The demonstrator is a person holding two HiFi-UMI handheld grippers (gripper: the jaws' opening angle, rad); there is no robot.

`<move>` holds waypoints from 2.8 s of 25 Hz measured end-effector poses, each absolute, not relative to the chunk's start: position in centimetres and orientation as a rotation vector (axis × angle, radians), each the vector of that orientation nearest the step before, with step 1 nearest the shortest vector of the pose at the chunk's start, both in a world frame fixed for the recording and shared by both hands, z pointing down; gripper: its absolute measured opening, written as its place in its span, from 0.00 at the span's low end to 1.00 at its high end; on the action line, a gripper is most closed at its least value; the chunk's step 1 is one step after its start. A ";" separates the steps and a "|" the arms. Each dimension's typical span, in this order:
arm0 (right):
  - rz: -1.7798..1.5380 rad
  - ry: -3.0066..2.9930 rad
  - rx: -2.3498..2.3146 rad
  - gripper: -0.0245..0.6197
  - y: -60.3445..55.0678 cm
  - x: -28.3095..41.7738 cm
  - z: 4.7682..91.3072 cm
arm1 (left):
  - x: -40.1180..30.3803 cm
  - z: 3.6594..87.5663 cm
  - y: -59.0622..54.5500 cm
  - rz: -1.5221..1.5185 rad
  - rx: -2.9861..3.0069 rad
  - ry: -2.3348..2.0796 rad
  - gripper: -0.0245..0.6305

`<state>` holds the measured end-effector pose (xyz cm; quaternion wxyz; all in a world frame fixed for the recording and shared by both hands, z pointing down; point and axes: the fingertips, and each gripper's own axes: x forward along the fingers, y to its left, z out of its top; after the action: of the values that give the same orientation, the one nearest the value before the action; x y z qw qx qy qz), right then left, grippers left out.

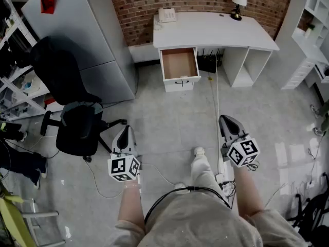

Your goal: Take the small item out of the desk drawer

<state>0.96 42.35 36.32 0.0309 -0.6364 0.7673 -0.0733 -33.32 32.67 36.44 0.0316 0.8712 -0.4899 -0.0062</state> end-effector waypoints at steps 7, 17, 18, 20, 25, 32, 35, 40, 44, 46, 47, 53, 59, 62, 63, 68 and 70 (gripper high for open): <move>-0.246 2.354 -1.981 0.05 40.8 2.4 36.4 | -31.8 36.0 30.9 -0.025 2.700 -1.485 0.04; -0.297 2.389 -1.949 0.05 33.7 4.8 37.6 | -30.0 36.7 24.0 -0.028 2.645 -1.541 0.04; -0.304 2.392 -1.940 0.05 32.8 5.1 37.7 | -29.8 36.8 23.1 -0.030 2.637 -1.550 0.04; -0.325 2.390 -1.922 0.05 30.9 5.8 38.1 | -29.3 36.8 21.5 -0.036 2.619 -1.569 0.04; -0.368 2.362 -1.933 0.05 25.9 8.8 38.9 | -27.8 37.0 17.8 -0.023 2.569 -1.614 0.04; -0.427 2.403 -1.886 0.26 20.0 12.9 39.8 | -25.0 36.9 13.6 -0.007 2.505 -1.689 0.04; -0.449 2.446 -1.855 0.27 18.0 13.6 40.2 | -24.0 37.1 12.0 -0.002 2.482 -1.710 0.04; -0.489 2.485 -1.808 0.32 14.9 15.1 40.8 | -21.9 37.5 9.9 0.009 2.461 -1.731 0.04; -0.518 2.494 -1.784 0.33 13.7 16.2 41.6 | -20.4 37.9 9.1 0.029 2.459 -1.731 0.04; -0.539 2.479 -1.775 0.33 13.3 16.9 42.0 | -19.7 38.2 8.8 0.048 2.462 -1.727 0.04; -0.548 2.471 -1.772 0.33 13.1 17.2 42.1 | -19.3 38.4 8.7 0.057 2.463 -1.725 0.04; -0.571 2.473 -1.756 0.33 12.4 17.7 43.0 | -18.6 39.6 7.6 0.073 2.436 -1.729 0.04; -0.611 2.512 -1.733 0.33 10.8 17.1 44.2 | -17.3 40.8 6.1 0.092 2.436 -1.688 0.04; -0.635 2.527 -1.727 0.33 9.7 16.8 44.9 | -17.1 41.4 4.8 0.097 2.436 -1.681 0.04; -0.642 2.535 -1.723 0.33 9.3 16.6 45.1 | -17.2 41.4 4.2 0.094 2.434 -1.684 0.04; -0.681 2.589 -1.694 0.33 6.7 15.9 46.4 | -16.9 42.0 1.3 0.077 2.420 -1.693 0.04; -0.693 2.613 -1.681 0.33 5.6 15.6 47.0 | -16.7 42.4 0.2 0.073 2.415 -1.690 0.04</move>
<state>15.64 5.60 46.98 -0.0208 -0.5280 0.8206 -0.2176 -16.65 0.18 42.39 0.0963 0.8153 -0.5705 0.0248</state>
